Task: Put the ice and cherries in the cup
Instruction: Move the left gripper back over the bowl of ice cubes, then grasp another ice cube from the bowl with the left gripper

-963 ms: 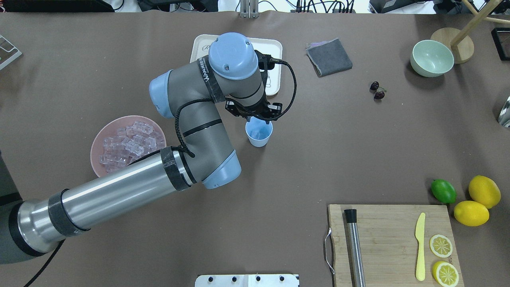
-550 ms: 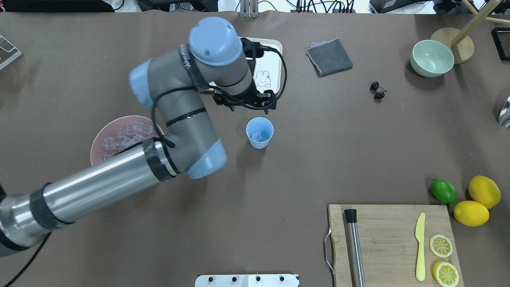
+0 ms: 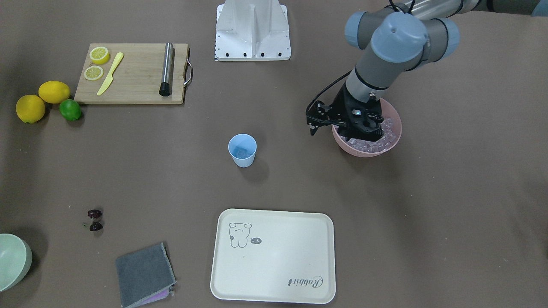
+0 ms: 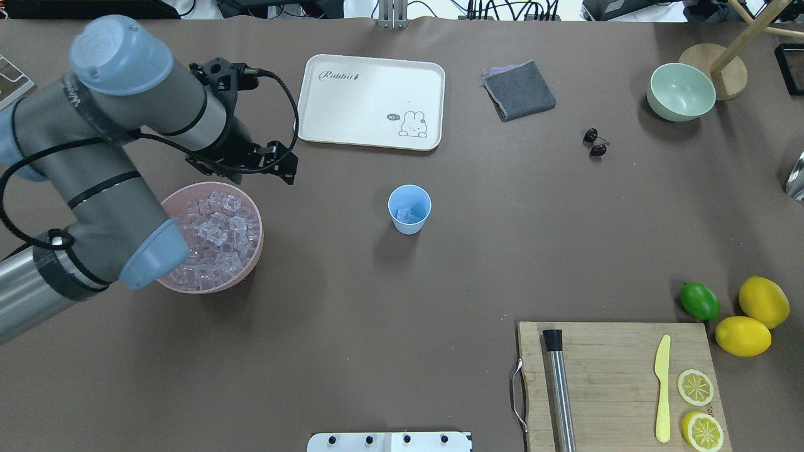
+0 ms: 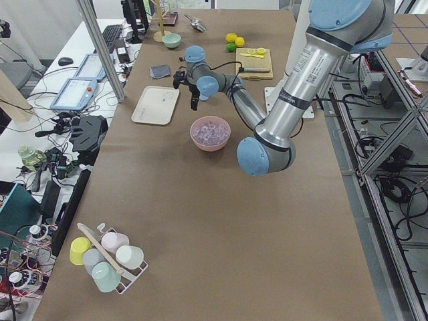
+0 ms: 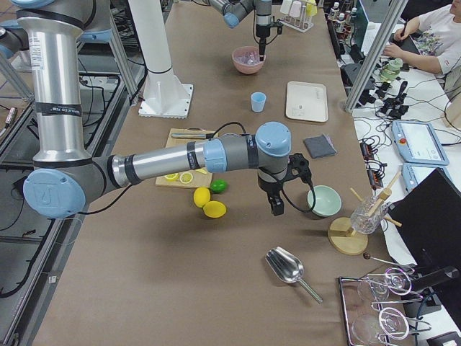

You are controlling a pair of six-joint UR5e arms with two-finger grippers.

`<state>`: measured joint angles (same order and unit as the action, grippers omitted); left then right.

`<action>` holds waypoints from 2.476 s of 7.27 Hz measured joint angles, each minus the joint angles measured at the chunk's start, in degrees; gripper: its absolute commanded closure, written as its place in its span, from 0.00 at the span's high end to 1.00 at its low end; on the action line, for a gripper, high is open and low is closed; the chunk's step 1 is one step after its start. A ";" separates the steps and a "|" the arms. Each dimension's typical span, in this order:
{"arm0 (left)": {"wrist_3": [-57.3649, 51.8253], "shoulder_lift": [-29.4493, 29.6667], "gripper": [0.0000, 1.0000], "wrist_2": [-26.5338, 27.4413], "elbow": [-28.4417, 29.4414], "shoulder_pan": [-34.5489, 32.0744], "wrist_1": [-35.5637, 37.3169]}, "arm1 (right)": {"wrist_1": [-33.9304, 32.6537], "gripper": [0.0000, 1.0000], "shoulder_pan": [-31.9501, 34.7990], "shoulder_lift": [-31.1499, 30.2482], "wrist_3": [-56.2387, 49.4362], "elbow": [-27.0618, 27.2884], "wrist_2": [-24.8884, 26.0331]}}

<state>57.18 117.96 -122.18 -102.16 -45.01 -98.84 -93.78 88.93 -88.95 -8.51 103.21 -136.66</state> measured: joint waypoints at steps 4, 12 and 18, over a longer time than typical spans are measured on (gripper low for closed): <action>0.53 -7.45 0.97 0.25 -0.41 1.10 -3.88 | 0.00 0.99 0.02 0.19 0.01 -0.05 0.00; 0.75 -9.19 0.83 4.15 0.37 5.19 -4.00 | 0.00 0.99 -0.06 0.02 0.07 -0.02 -0.01; 0.70 -9.89 0.14 4.21 -0.79 5.20 -3.98 | 0.00 0.99 -0.07 -0.02 0.07 -0.03 -0.01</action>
<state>57.87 108.07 -117.97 -102.96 -39.81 -102.82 -93.78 88.86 -88.97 -8.44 103.18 -136.67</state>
